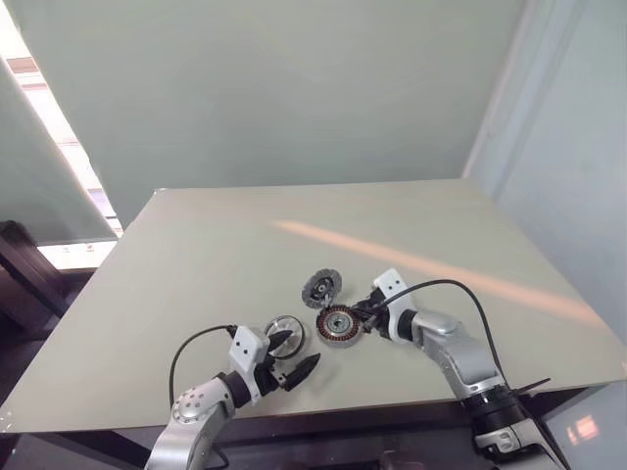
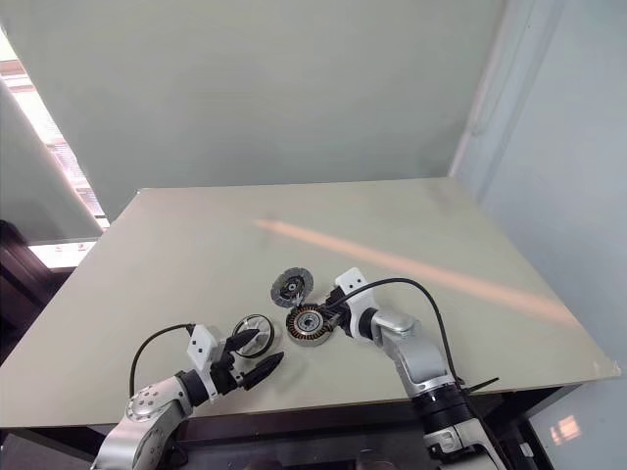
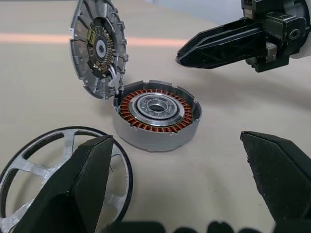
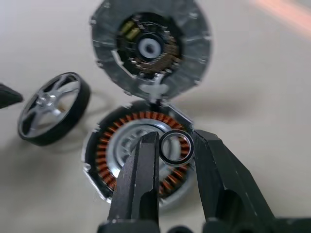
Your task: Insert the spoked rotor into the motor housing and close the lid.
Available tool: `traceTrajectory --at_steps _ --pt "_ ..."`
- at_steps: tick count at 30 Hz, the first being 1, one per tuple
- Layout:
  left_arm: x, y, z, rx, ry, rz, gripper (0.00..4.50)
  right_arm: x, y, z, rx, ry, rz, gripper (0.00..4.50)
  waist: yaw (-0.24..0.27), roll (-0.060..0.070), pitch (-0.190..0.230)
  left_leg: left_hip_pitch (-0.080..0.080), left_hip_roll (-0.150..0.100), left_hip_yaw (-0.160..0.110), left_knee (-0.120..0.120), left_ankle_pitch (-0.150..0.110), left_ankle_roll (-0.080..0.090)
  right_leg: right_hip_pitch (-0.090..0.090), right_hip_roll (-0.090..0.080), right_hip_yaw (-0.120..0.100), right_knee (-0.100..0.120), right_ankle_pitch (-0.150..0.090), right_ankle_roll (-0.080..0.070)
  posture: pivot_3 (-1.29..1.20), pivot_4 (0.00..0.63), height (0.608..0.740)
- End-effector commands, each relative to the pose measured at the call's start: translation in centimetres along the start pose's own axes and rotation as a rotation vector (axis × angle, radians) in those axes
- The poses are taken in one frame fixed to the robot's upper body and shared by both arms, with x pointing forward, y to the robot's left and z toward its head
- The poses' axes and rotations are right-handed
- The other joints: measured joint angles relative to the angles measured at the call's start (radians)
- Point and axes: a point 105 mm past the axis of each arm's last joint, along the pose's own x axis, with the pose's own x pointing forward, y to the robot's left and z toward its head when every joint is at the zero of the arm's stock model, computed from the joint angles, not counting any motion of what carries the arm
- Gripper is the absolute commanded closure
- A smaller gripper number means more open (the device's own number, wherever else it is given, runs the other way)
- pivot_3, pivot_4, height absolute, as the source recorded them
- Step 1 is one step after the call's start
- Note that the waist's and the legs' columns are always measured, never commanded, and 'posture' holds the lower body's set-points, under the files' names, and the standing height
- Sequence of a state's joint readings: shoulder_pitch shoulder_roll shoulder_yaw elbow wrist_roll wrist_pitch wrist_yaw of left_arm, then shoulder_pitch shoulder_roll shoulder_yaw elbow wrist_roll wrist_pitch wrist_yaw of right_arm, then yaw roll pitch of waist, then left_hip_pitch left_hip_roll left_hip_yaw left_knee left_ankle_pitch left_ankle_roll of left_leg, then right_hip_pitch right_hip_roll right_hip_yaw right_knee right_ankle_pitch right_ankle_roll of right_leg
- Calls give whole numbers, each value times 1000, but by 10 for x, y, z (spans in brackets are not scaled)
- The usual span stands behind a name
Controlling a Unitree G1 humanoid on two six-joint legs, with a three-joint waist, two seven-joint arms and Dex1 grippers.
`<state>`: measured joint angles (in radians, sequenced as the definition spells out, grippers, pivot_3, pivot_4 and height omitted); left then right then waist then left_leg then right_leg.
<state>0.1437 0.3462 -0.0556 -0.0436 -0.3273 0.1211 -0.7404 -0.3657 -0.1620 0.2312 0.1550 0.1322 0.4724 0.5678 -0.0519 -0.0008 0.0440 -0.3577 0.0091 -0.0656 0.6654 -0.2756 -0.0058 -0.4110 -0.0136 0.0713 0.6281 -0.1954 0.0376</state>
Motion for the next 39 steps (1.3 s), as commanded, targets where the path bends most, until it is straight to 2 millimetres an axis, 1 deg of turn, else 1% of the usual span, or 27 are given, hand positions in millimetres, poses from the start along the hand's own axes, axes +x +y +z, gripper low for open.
traceTrajectory --at_steps 1,7,14,21,39 --pt "-1 3 11 35 -36 13 0 10 6 17 -56 -34 16 3799 0 0 0 0 0 0 0 0 0 0 0 0 0 0 0 0 0 740" --pt "-3 3 11 35 -39 23 0 22 11 9 -68 -2 32 3799 0 0 0 0 0 0 -1 0 0 0 0 0 0 0 0 0 0 740" --pt "-5 3 11 35 -41 34 0 30 16 5 -63 9 48 3799 -1 0 0 0 0 0 -1 0 0 0 0 0 0 0 0 0 0 740" --pt "-7 3 10 35 -40 38 0 34 19 2 -59 17 60 3799 -2 0 0 0 0 0 -1 0 0 0 0 0 0 0 0 0 0 740" --pt "-7 2 10 37 -35 38 0 37 18 -4 -53 32 58 3799 -3 1 0 0 0 0 -1 0 0 -1 0 0 0 0 0 0 0 740"
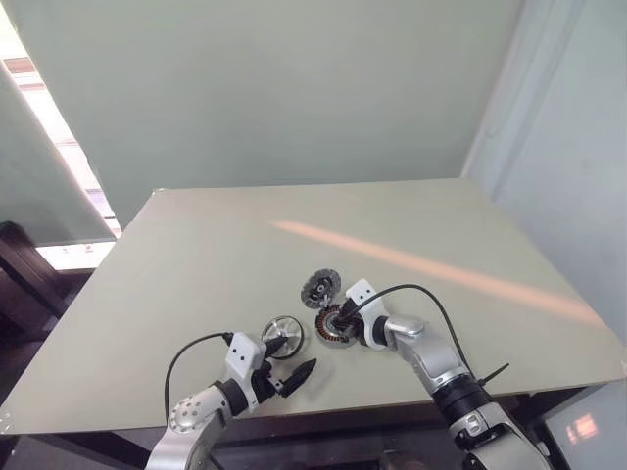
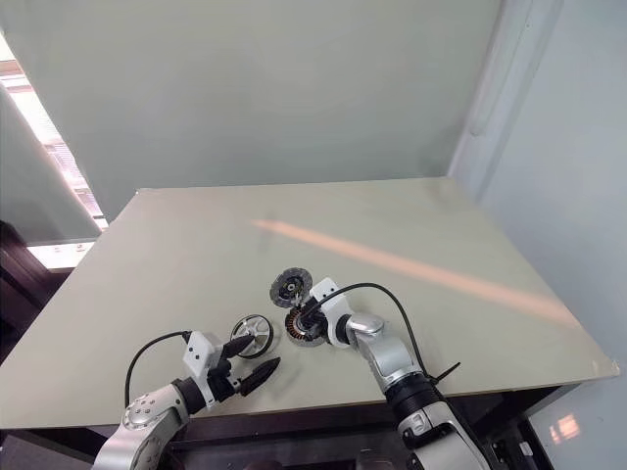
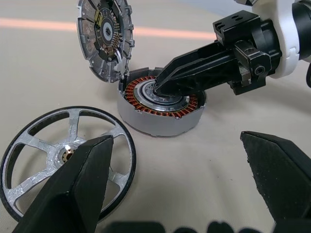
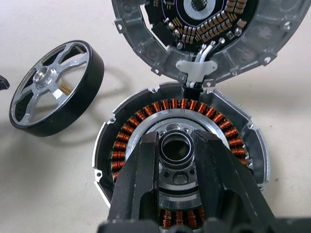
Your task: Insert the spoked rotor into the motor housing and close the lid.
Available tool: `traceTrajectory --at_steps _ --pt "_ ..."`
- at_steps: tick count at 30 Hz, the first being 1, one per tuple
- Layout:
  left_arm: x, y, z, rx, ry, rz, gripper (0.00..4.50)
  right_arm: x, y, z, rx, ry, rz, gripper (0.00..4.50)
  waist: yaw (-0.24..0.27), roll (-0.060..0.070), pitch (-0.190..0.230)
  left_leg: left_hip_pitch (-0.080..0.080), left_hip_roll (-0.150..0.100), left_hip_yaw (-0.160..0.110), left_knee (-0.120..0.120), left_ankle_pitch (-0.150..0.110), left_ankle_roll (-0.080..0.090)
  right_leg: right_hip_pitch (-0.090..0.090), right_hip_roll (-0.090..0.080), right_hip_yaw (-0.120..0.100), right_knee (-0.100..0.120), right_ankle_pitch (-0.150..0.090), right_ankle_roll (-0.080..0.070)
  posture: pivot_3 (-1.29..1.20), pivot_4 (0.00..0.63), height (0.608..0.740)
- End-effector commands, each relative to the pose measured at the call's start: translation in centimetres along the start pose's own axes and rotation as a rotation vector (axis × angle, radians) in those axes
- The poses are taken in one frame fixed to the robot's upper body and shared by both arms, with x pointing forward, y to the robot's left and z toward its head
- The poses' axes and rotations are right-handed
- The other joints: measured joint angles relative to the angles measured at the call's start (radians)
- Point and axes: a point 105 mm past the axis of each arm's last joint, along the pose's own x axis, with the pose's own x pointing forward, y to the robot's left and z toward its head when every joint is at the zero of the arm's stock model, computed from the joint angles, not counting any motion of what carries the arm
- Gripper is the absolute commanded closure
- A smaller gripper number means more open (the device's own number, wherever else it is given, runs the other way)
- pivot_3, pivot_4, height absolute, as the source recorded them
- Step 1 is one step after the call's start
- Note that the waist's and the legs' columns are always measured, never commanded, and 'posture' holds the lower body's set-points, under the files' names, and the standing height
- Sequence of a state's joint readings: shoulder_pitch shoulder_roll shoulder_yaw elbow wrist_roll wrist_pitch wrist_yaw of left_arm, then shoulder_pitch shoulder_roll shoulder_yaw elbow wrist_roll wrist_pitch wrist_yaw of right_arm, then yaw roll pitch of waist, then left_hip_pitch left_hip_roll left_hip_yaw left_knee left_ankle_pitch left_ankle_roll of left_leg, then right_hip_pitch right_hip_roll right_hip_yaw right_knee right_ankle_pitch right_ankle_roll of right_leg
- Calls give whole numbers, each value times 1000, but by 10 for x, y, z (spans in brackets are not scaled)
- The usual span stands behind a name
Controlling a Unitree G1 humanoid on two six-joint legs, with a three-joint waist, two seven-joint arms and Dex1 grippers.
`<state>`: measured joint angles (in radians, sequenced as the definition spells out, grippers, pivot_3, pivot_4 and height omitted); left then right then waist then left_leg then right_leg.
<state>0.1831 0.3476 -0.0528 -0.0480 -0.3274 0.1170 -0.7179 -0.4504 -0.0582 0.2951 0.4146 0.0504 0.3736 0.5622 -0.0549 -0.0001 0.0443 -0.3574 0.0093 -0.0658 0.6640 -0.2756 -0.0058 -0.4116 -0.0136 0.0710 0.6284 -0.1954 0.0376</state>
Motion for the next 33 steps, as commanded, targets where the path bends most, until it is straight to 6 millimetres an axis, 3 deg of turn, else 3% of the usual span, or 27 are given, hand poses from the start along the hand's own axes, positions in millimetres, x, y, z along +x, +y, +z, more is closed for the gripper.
traceTrajectory --at_steps 1,25,33 --pt "0 2 19 57 -56 4 0 1 -2 16 -38 -48 -3 3799 0 0 0 0 0 0 0 0 0 0 0 0 0 0 0 0 0 740" --pt "2 3 20 60 -64 9 0 4 -3 4 -53 -2 6 3799 -1 0 0 1 0 0 0 0 0 1 0 0 1 0 0 0 0 740" --pt "2 3 19 63 -61 7 0 2 0 13 -40 -41 27 1107 0 0 0 1 0 0 0 0 0 1 0 0 0 0 0 0 0 740"
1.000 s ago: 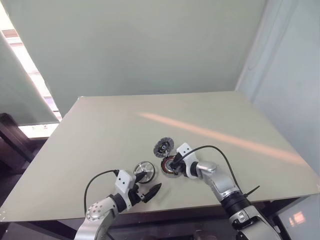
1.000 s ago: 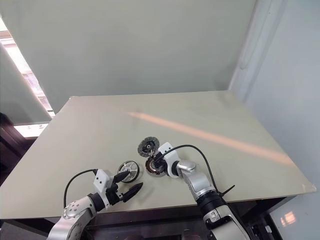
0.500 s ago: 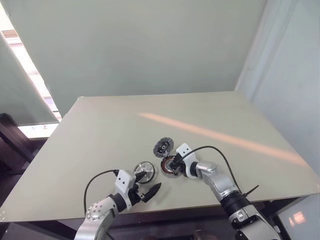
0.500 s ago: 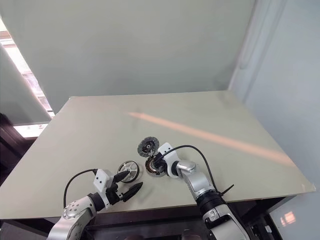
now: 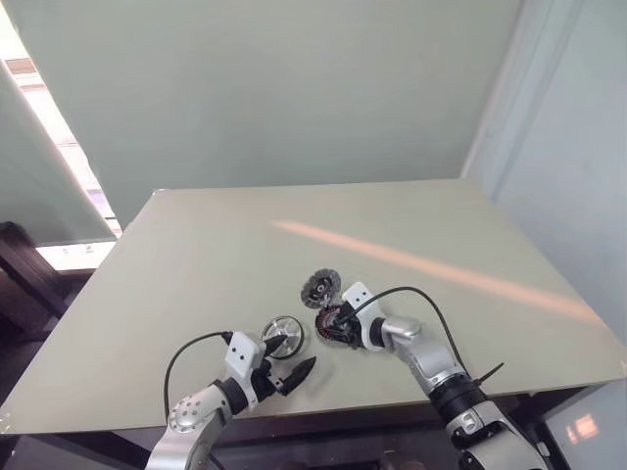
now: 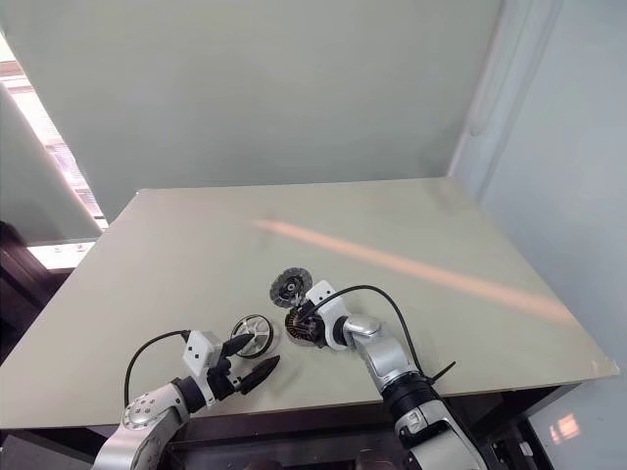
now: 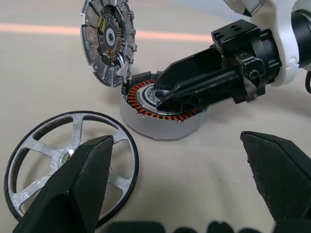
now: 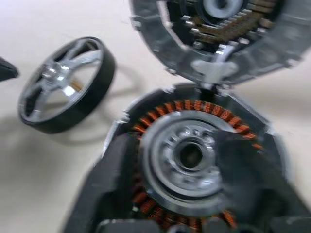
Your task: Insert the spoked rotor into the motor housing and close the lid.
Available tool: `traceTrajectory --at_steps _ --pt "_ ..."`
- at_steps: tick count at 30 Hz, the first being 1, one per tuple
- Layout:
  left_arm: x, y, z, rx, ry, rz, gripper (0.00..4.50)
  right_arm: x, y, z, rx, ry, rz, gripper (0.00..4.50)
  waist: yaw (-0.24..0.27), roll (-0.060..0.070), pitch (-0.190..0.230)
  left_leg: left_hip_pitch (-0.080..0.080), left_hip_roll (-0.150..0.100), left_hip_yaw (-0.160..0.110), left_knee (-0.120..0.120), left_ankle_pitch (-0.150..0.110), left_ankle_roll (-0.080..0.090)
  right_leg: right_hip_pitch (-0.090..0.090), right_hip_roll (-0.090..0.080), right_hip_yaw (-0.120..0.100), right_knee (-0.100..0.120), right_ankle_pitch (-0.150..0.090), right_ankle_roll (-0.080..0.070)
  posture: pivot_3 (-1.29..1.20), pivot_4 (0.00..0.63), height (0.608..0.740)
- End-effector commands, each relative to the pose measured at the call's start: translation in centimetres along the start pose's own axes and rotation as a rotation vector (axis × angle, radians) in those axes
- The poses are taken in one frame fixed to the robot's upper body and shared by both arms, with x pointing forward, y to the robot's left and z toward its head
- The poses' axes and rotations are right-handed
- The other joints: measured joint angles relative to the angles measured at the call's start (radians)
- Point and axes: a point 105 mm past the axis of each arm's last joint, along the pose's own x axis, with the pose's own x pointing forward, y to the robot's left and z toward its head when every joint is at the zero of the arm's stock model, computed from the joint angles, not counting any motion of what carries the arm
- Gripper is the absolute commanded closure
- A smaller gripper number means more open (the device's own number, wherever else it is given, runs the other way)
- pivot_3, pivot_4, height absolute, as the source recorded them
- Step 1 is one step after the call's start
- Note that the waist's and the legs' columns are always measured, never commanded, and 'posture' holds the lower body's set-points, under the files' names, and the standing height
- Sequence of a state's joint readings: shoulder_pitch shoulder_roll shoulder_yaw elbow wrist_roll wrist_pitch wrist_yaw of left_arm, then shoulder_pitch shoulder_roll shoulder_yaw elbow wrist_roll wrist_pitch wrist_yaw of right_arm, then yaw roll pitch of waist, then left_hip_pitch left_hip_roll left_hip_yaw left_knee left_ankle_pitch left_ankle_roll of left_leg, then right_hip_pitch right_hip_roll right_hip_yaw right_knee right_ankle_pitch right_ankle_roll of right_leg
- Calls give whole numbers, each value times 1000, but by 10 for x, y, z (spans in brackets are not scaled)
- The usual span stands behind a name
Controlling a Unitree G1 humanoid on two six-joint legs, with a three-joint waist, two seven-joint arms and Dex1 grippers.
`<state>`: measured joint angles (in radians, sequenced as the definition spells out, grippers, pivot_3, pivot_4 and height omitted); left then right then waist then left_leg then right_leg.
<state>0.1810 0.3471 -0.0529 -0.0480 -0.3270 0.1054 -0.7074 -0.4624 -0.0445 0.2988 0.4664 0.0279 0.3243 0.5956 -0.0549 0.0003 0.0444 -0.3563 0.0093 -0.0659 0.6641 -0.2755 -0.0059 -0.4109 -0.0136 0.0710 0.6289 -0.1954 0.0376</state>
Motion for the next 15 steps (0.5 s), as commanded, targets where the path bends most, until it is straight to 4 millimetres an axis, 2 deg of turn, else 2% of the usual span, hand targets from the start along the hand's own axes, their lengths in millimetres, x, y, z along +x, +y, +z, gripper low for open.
traceTrajectory --at_steps 1,3,9,12,15 --pt "2 2 17 54 -51 -4 0 -3 -5 20 -11 -58 -8 764 0 0 0 0 0 0 0 0 0 0 0 0 0 0 0 0 0 740" --pt "2 2 17 54 -52 -4 0 -5 -4 26 -1 -79 0 53 0 0 0 0 0 0 1 0 0 0 0 0 0 0 0 0 0 740" --pt "3 3 18 55 -53 -5 0 -15 -4 42 -2 -123 4 53 0 1 0 -1 0 0 -1 0 0 -1 0 0 0 0 0 0 0 740" --pt "4 3 18 56 -54 -7 0 -18 -6 43 -6 -125 -3 617 0 1 0 -1 0 0 -2 0 0 -2 0 0 0 0 0 0 0 740" --pt "5 4 18 57 -56 -9 0 -17 -9 38 -26 -105 -24 1726 0 1 0 -1 0 0 -2 0 0 -2 0 0 -1 0 0 0 0 740"
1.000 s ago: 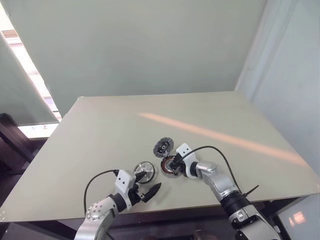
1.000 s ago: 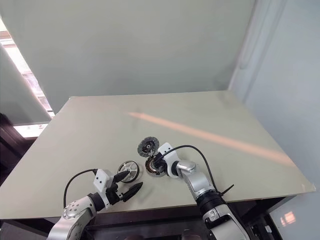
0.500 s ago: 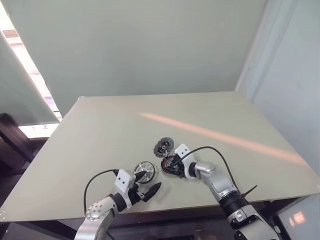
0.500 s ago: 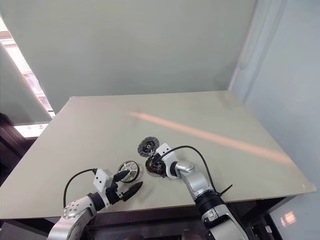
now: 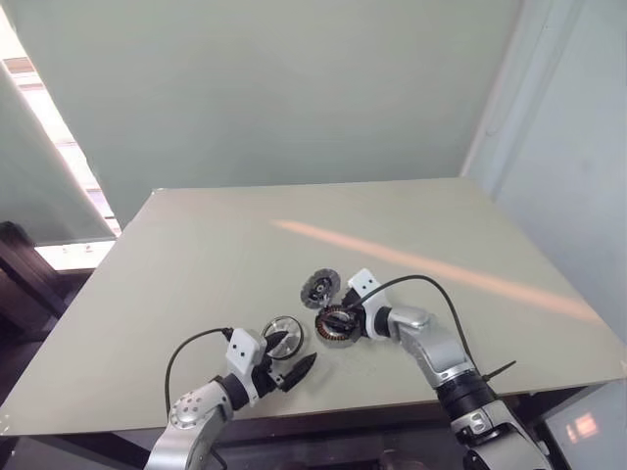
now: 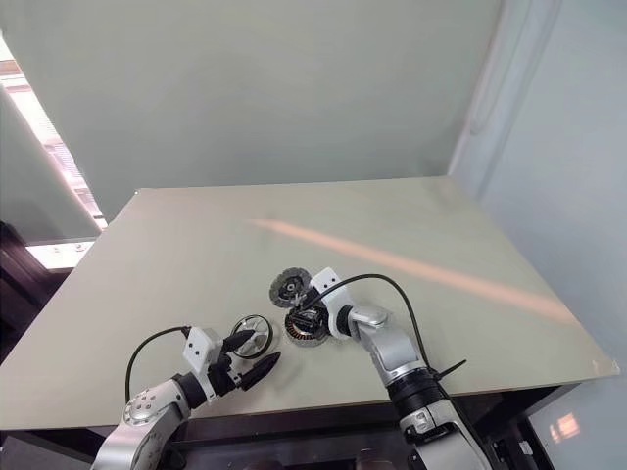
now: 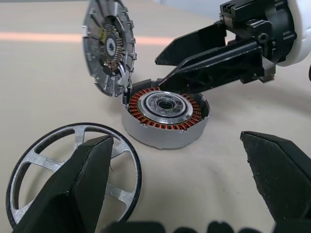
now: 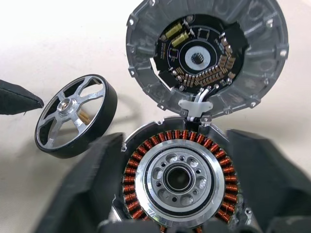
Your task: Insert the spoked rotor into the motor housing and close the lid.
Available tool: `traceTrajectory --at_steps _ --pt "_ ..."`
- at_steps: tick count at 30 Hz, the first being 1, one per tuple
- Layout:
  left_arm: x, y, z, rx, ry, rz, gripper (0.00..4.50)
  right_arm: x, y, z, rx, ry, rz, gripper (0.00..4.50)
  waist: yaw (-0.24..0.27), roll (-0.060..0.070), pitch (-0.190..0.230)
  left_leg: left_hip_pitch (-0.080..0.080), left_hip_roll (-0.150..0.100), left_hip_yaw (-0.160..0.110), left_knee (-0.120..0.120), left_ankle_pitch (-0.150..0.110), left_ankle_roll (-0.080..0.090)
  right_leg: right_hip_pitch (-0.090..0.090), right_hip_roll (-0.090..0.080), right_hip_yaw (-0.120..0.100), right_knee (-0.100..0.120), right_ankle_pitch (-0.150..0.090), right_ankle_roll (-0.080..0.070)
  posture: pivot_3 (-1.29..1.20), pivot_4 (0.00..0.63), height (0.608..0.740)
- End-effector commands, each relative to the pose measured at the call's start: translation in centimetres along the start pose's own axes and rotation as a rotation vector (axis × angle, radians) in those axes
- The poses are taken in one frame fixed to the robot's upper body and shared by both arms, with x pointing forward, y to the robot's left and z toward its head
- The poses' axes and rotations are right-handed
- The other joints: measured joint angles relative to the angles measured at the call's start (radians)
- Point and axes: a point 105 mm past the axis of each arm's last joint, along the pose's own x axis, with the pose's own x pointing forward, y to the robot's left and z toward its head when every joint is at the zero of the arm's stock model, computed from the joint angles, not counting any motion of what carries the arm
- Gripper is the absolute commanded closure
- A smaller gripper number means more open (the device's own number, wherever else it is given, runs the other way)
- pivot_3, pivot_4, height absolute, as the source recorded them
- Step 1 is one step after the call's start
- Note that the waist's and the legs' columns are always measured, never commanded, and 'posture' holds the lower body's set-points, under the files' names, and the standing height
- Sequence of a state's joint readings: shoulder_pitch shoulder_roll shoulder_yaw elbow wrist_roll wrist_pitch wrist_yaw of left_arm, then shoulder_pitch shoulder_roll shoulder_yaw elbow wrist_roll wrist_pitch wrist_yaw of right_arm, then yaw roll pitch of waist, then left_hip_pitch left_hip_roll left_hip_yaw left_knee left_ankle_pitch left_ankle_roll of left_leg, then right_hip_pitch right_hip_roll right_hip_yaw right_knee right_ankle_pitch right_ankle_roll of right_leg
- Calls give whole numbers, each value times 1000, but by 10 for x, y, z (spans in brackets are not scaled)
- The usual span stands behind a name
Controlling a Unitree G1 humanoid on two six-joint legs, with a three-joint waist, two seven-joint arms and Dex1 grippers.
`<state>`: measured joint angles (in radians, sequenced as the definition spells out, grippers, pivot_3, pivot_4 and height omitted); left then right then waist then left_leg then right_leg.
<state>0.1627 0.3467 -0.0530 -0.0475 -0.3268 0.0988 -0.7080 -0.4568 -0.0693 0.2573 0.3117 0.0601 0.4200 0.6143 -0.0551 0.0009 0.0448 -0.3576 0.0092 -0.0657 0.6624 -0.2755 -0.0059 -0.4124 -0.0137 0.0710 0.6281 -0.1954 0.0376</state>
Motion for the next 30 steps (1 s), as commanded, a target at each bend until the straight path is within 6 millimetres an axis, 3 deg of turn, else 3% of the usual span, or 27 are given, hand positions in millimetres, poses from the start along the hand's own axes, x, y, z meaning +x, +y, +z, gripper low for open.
traceTrajectory --at_steps 1,7,8,14,21,24,30 --pt "3 3 13 41 -39 -4 0 -1 -3 10 -48 -32 -18 2100 0 0 0 0 0 0 0 0 0 0 0 0 0 0 0 0 0 740" --pt "4 3 13 43 -40 -10 0 12 2 -3 -93 27 -16 4314 -1 0 0 0 0 0 0 0 0 0 0 0 0 0 0 0 0 740" --pt "5 3 13 43 -43 -10 0 13 3 -8 -97 47 -11 4460 -1 0 0 0 0 0 0 0 0 0 0 0 0 0 0 0 0 740" --pt "4 3 13 42 -48 -5 0 13 3 -27 -81 97 0 4460 -1 0 0 1 0 0 0 0 0 0 0 0 0 0 0 0 0 740" --pt "2 3 11 38 -47 2 0 7 -2 0 -58 6 -2 4460 0 0 0 1 0 0 0 0 0 1 0 0 0 0 0 0 0 740" --pt "2 3 11 37 -46 1 0 1 2 7 -104 12 42 3845 0 0 0 0 0 0 0 0 0 0 0 0 0 0 0 0 0 740" --pt "3 3 11 37 -41 -4 0 -13 7 18 -246 25 88 1740 0 0 0 0 0 0 0 0 0 0 0 0 0 0 0 0 0 740"
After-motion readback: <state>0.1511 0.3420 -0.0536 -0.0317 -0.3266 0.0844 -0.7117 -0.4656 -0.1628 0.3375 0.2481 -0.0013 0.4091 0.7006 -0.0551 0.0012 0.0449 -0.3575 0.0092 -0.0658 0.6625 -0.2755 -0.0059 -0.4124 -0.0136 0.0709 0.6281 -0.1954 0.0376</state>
